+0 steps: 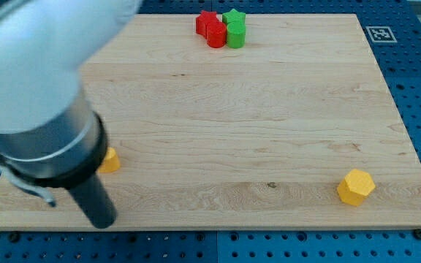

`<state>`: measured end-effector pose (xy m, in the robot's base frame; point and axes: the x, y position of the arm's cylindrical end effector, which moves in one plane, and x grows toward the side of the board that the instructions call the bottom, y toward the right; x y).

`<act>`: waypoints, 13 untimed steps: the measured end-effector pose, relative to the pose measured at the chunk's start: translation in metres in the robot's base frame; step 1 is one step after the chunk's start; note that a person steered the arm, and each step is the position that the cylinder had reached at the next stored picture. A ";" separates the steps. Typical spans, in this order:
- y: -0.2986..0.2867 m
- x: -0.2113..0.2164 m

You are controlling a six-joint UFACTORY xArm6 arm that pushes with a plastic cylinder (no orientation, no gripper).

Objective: Move the blue cube towards the yellow hexagon

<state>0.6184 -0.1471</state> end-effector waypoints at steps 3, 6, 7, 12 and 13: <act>-0.044 -0.036; -0.157 -0.007; -0.157 -0.022; -0.120 -0.084; -0.113 -0.084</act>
<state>0.5344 -0.2604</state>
